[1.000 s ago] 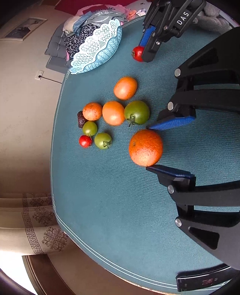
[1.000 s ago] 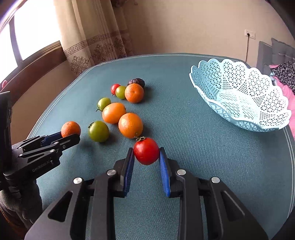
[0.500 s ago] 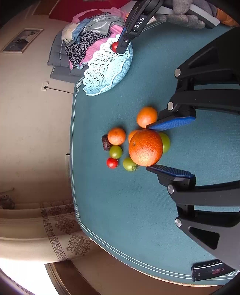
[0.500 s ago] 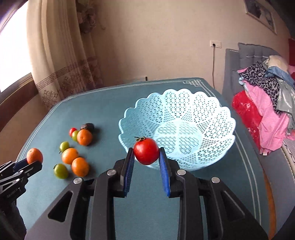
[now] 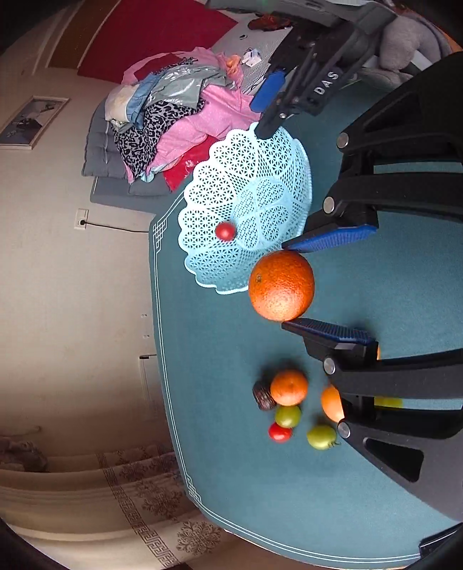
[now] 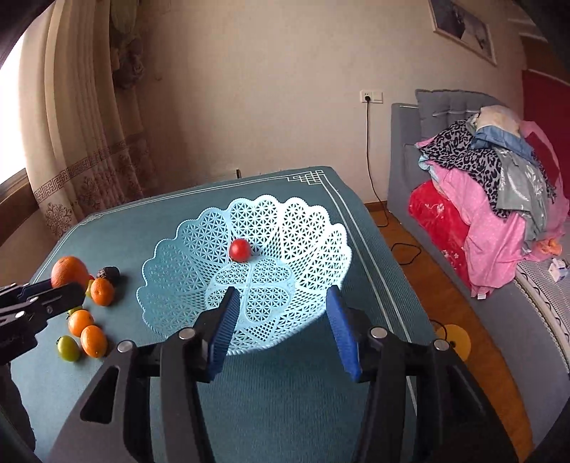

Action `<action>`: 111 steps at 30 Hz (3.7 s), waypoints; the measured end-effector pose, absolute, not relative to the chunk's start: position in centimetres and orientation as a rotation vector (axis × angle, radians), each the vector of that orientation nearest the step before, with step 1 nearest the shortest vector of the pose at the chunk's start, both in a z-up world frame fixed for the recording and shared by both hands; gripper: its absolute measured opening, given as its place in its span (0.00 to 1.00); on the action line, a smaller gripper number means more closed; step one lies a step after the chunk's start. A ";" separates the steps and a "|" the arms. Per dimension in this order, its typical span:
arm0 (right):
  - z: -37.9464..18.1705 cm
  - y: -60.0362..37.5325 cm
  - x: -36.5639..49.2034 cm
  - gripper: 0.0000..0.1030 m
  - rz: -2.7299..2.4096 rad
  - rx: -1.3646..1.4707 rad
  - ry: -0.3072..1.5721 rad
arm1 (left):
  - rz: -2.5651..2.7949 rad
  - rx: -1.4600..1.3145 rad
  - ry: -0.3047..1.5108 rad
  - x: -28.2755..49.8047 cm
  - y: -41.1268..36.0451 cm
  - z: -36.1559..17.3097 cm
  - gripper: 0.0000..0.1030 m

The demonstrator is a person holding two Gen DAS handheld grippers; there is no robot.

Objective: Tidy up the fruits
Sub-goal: 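Lower the orange into the blue basket and open the left gripper, then grasp the green tomato with the left gripper while the right gripper grasps an orange, then place the orange in the basket with the right gripper while the left gripper holds the green tomato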

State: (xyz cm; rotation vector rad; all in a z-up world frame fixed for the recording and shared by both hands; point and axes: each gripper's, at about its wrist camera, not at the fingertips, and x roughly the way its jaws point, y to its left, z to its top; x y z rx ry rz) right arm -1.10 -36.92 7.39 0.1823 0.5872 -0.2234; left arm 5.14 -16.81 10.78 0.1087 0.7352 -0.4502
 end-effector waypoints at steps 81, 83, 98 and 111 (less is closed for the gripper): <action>3.1 -17.8 2.7 0.57 0.116 0.097 0.775 | -0.142 -0.035 0.749 4.1 -0.7 4.6 0.33; 2.9 -17.2 3.1 0.57 0.122 0.083 0.784 | -0.101 -0.024 0.728 4.0 -0.5 4.8 0.33; 1.1 -14.6 5.5 0.38 0.133 0.021 0.848 | -0.088 -0.040 0.706 3.7 0.5 5.0 0.33; 2.3 -16.0 3.8 0.37 0.134 0.067 0.807 | -0.095 -0.042 0.715 3.9 0.5 4.5 0.33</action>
